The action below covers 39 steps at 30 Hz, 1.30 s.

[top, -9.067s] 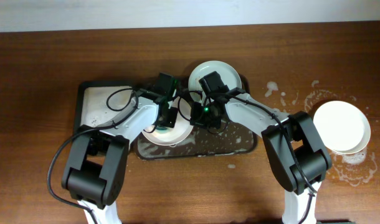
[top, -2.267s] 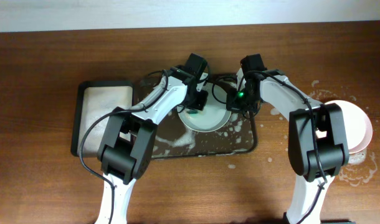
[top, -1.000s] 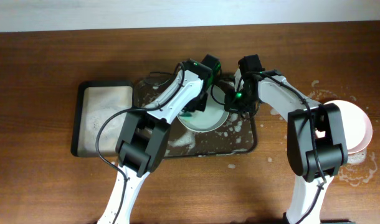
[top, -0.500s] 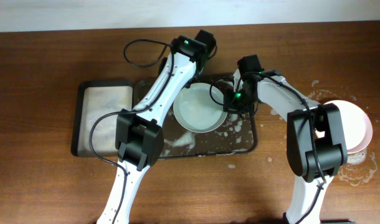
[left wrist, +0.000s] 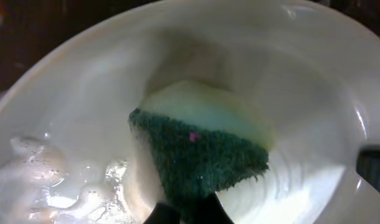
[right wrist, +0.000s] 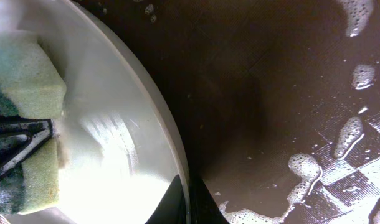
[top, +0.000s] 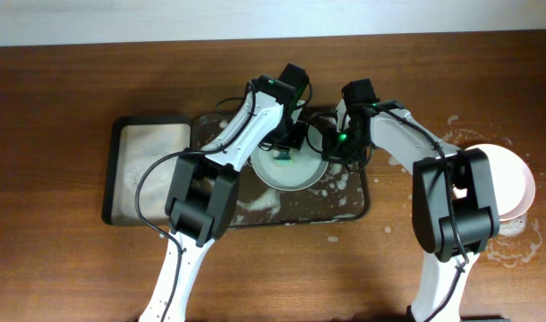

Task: Clean dirty plates on tray and stack at the side
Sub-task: 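Scrub the last plate with the sponge in the left gripper, then lift the last plate with the right gripper and tilt it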

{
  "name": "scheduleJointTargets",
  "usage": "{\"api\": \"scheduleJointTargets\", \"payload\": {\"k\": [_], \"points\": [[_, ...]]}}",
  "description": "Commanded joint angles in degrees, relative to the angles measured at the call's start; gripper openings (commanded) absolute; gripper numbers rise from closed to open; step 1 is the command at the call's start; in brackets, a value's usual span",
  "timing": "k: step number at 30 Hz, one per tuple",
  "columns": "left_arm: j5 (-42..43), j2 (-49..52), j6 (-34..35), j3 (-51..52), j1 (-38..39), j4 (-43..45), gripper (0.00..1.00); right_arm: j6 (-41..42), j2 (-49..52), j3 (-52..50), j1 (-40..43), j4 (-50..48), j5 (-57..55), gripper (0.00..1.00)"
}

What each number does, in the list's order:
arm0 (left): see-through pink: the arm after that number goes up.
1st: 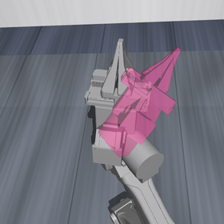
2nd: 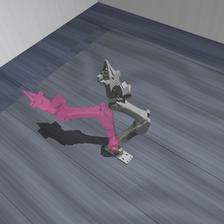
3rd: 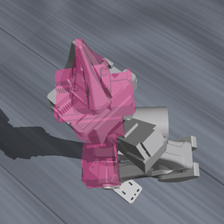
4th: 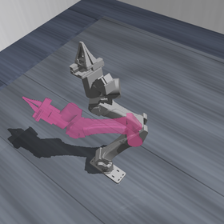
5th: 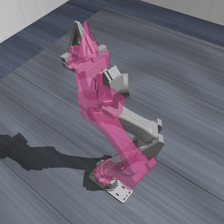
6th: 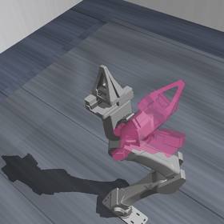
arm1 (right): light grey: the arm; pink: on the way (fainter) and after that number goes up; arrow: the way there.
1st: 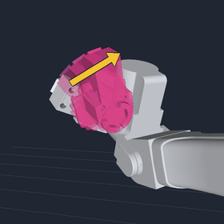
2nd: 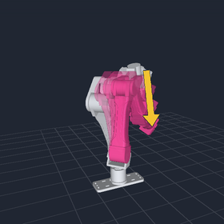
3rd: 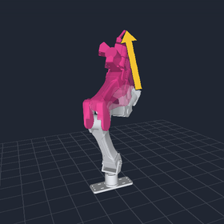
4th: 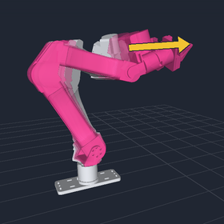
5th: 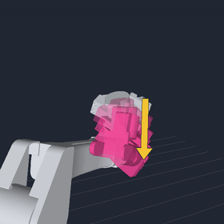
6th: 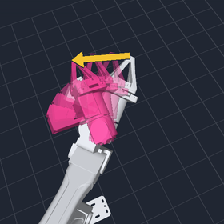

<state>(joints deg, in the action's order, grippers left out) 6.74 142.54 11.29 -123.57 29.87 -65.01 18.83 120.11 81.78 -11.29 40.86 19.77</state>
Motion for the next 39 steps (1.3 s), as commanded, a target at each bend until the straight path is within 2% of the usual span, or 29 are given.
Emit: {"api": "scheduleJointTargets", "payload": {"k": [1, 5, 9, 13, 18, 21, 24, 28, 30, 33, 36, 39], "points": [[-11.5, 0.9, -1.1, 3.8, -0.1, 1.4, 0.01, -0.5, 0.3, -0.9, 0.4, 0.3, -2.4, 0.04], [-26.4, 0.9, -1.1, 4.3, -0.8, 3.4, 0.01, -0.5, 0.3, -0.9, 0.4, 0.3, -2.4, 0.04], [-27.6, 1.0, -1.1, 5.8, -1.7, 3.0, 0.01, -0.5, 0.3, -0.9, 0.4, 0.3, -2.4, 0.04], [-32.8, 1.0, 1.7, 5.3, -1.7, -4.0, 0.01, -0.5, 0.3, -0.9, 0.4, 0.3, -2.4, 0.04], [-35.6, 1.0, 1.9, -7.5, -1.7, -14.1, 0.01, -0.5, 0.3, -0.9, 0.4, 0.3, -2.4, 0.04], [-37.5, 1.0, 1.9, -19.8, -2.1, -21.5, 0.01, -0.5, 0.3, -0.9, 0.4, 0.3, -2.4, 0.04], [-32.5, 1.0, 2.2, -30.1, -3.6, -28.2, 0.01, -0.6, 0.3, -0.9, 0.4, 0.2, -2.4, 0.04], [-10.6, 1.1, 2.1, -32.8, -8.2, -30.1, 0.01, -4.9, -4.8, 1.6, 0.5, 1.4, -2.7, 0.04], [-7.0, 1.1, 2.1, -32.8, -10.1, -30.0, 0.01, -4.9, -11.3, 1.9, 0.5, 1.6, -8.7, 0.04], [-6.7, 1.1, 2.1, -32.8, -10.9, -29.8, 0.01, -4.9, -20.7, 1.9, 0.3, 4.1, -23.4, 0.04], [-6.4, 1.1, 2.1, -32.8, -11.0, -27.2, 0.01, -4.9, -29.4, 1.9, -4.7, 6.8, -47.2, 0.04], [-4.0, 1.1, 1.8, -32.8, -11.1, -25.4, 0.01, -3.1, -30.8, 1.9, -15.4, 7.4, -71.2, 0.04]]}}
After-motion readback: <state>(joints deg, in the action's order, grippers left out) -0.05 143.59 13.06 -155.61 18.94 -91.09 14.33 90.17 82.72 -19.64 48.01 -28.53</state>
